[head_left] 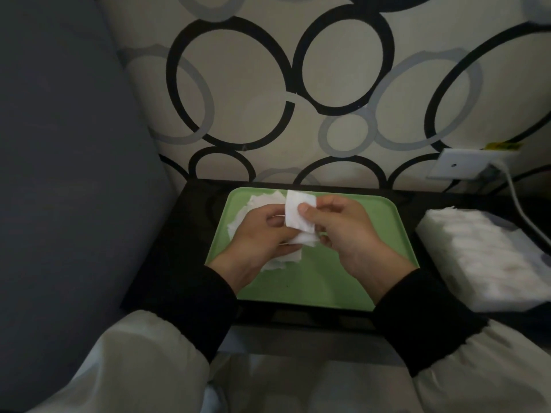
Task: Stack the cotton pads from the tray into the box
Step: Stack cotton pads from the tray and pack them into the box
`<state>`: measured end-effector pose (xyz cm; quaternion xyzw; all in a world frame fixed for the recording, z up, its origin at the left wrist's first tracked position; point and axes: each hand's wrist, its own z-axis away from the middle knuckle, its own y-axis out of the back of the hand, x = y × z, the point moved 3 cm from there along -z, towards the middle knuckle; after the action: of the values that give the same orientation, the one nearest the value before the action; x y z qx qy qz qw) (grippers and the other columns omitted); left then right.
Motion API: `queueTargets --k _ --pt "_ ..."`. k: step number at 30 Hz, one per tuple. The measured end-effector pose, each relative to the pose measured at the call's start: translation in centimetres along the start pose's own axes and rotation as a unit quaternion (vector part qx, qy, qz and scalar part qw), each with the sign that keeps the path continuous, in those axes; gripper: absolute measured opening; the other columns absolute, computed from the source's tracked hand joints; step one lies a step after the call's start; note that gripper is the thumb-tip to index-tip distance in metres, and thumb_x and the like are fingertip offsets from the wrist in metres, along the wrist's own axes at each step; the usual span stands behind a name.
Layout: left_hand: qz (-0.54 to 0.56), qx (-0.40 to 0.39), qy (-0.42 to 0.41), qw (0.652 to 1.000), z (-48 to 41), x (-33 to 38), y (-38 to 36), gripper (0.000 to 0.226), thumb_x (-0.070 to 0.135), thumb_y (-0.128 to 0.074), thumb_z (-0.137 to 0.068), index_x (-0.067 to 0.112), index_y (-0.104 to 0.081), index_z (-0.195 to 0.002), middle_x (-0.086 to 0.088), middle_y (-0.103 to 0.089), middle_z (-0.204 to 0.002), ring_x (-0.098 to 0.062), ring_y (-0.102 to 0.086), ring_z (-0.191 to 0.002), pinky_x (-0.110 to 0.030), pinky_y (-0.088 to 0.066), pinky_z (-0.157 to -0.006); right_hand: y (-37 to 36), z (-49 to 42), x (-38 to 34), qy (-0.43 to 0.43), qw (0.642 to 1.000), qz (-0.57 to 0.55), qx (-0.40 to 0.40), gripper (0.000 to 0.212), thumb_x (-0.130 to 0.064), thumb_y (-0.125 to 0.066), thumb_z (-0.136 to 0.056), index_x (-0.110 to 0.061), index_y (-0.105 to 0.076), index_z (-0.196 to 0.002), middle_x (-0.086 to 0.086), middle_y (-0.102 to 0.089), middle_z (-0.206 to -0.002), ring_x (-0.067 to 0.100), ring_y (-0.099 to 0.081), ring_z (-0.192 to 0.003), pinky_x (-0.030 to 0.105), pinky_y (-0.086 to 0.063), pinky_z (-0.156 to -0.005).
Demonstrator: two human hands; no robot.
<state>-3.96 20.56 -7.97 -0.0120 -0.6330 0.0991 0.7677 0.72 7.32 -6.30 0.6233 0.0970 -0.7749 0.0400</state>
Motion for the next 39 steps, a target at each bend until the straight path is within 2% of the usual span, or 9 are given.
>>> queueTargets --k 5,8,12,18,21,26,30,34,39 --pt "0.000 -0.012 -0.006 1.000 -0.2 -0.2 -0.8 0.031 -0.008 -0.066 -0.087 0.010 -0.065 -0.113 -0.007 -0.077 -0.100 -0.021 -0.074 -0.091 -0.029 -0.061 -0.074 0.9 -0.1 -0.2 0.067 0.992 0.107 0.030 0.024 -0.012 -0.077 -0.083 -0.023 -0.063 -0.099 0.002 -0.059 -0.086 0.016 -0.062 -0.071 0.022 -0.049 -0.053" --pt "-0.004 -0.020 -0.004 1.000 -0.4 -0.4 -1.1 0.035 -0.007 -0.070 -0.085 0.013 -0.065 -0.114 -0.007 -0.077 -0.101 -0.021 -0.074 -0.094 -0.031 -0.060 -0.079 1.3 -0.2 -0.5 0.107 0.982 0.154 0.010 0.027 -0.014 -0.073 -0.086 -0.029 -0.067 -0.108 0.000 -0.053 -0.090 0.013 -0.057 -0.070 0.019 -0.049 -0.053" --pt "-0.018 -0.021 0.003 1.000 -0.6 -0.6 -1.1 0.038 -0.006 -0.072 -0.084 0.015 -0.064 -0.114 -0.005 -0.078 -0.100 -0.024 -0.074 -0.097 -0.038 -0.059 -0.085 1.7 -0.8 -0.7 0.107 0.986 0.126 -0.004 0.014 -0.010 -0.069 -0.089 -0.017 -0.069 -0.101 0.003 -0.063 -0.096 0.012 -0.062 -0.081 0.014 -0.049 -0.056" --pt "-0.008 0.008 0.016 1.000 -0.9 -1.0 -0.8 0.038 -0.009 -0.072 -0.082 0.014 -0.065 -0.110 -0.009 -0.077 -0.100 -0.025 -0.074 -0.095 -0.039 -0.060 -0.085 3.4 -1.5 -1.7 0.093 0.995 0.032 0.015 0.009 -0.013 -0.069 -0.090 -0.023 -0.068 -0.089 0.002 -0.069 -0.099 0.017 -0.062 -0.092 0.032 -0.044 -0.076" --pt "0.007 0.040 0.022 0.999 -1.1 -1.2 -0.3 0.039 -0.010 -0.072 -0.081 0.007 -0.064 -0.116 -0.011 -0.076 -0.099 -0.026 -0.073 -0.091 -0.035 -0.062 -0.079 4.3 -1.5 -2.6 0.091 0.996 -0.009 -0.016 0.009 -0.010 -0.066 -0.091 -0.015 -0.068 -0.099 0.002 -0.069 -0.096 0.021 -0.063 -0.094 0.039 -0.047 -0.080" --pt "0.015 0.025 0.016 0.999 -1.0 -0.8 -0.5 0.036 -0.010 -0.071 -0.082 0.009 -0.065 -0.112 -0.011 -0.077 -0.101 -0.027 -0.074 -0.093 -0.033 -0.062 -0.079 4.2 -0.5 -2.3 0.050 0.993 -0.015 -0.105 0.020 0.003 -0.065 -0.086 -0.006 -0.064 -0.104 0.009 -0.072 -0.092 0.024 -0.070 -0.086 0.040 -0.058 -0.080" --pt "0.003 -0.009 0.006 1.000 -0.7 -0.4 -1.5 0.039 -0.011 -0.069 -0.083 0.012 -0.065 -0.115 -0.008 -0.077 -0.104 -0.025 -0.073 -0.099 -0.035 -0.060 -0.085 4.4 -0.6 -1.7 0.038 0.996 0.020 -0.079 0.025 0.004 -0.071 -0.082 -0.007 -0.066 -0.104 0.020 -0.068 -0.099 0.028 -0.070 -0.084 0.046 -0.058 -0.083" --pt "-0.004 -0.033 -0.004 0.999 -0.6 -0.3 -2.3 0.040 -0.010 -0.068 -0.085 0.014 -0.065 -0.117 -0.008 -0.077 -0.105 -0.026 -0.073 -0.101 -0.035 -0.059 -0.085 5.2 -0.8 -1.4 0.054 0.995 0.059 -0.057 0.026 -0.002 -0.080 -0.075 -0.014 -0.070 -0.097 0.017 -0.068 -0.087 0.035 -0.067 -0.083 0.057 -0.052 -0.088" --pt "-0.012 -0.068 -0.005 0.998 -0.4 0.0 -3.6 0.039 -0.006 -0.066 -0.088 0.016 -0.065 -0.120 -0.006 -0.077 -0.106 -0.022 -0.073 -0.102 -0.030 -0.059 -0.083 6.8 -0.8 -1.5 0.074 0.991 0.106 -0.033 0.031 -0.006 -0.085 -0.072 -0.017 -0.071 -0.096 0.006 -0.070 -0.075 0.033 -0.069 -0.078 0.045 -0.053 -0.077"
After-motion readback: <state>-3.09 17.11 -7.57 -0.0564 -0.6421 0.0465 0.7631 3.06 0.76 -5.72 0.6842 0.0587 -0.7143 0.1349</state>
